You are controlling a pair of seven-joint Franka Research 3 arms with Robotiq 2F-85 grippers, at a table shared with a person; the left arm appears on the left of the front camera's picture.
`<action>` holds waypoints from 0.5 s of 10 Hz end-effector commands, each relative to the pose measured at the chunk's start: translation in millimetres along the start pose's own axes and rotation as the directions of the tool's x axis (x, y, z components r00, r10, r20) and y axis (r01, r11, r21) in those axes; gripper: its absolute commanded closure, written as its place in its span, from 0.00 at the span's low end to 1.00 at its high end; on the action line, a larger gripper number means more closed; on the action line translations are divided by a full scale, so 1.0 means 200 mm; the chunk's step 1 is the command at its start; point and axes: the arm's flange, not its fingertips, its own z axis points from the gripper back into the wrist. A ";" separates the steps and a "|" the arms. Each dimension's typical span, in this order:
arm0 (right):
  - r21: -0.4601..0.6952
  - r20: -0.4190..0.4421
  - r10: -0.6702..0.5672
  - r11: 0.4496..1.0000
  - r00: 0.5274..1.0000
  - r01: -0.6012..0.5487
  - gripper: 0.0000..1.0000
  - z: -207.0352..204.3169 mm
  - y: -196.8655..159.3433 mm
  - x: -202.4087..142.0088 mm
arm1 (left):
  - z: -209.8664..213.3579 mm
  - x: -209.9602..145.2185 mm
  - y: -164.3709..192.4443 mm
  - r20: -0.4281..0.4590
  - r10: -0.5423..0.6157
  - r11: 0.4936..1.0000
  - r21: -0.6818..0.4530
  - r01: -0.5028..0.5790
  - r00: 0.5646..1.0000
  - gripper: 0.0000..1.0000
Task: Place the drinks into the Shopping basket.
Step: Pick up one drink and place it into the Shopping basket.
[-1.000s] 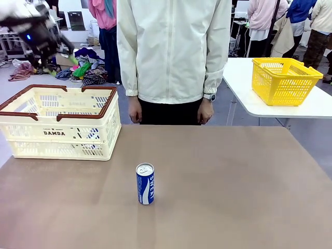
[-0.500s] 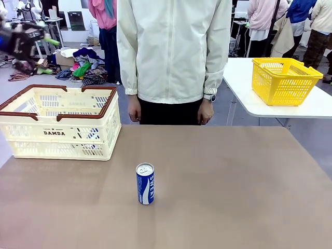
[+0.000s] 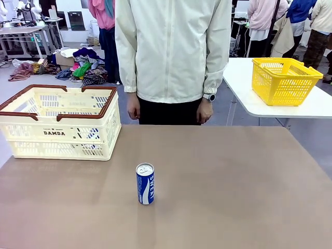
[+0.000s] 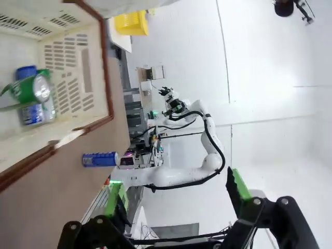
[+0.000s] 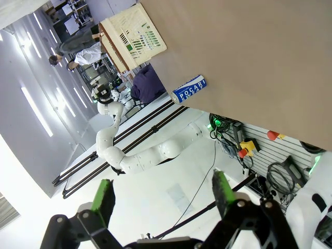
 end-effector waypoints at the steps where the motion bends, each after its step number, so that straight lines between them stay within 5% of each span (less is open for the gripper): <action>1: -0.015 0.006 -0.017 1.000 1.000 0.017 0.00 0.00 0.01 -0.02 | -0.07 0.00 -0.07 -0.006 -0.024 1.000 -0.011 0.023 1.000 0.00; 5: -0.015 0.006 -0.017 1.000 1.000 0.017 0.00 0.00 0.01 -0.02 | -0.07 0.00 -0.07 -0.006 -0.024 1.000 -0.011 0.023 1.000 0.00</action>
